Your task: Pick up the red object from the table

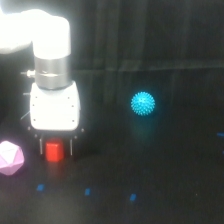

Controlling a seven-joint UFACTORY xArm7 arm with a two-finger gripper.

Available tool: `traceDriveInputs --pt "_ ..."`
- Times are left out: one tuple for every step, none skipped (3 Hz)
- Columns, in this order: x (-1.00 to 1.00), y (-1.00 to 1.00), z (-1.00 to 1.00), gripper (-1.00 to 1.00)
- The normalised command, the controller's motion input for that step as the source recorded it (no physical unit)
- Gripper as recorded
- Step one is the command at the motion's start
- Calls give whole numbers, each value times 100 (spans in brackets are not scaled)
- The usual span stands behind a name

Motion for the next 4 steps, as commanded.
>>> traceDriveInputs --pt "6 21 -31 -94" --pt "-31 15 44 -100" --pt "47 32 100 -59" --pt "72 45 100 -100"
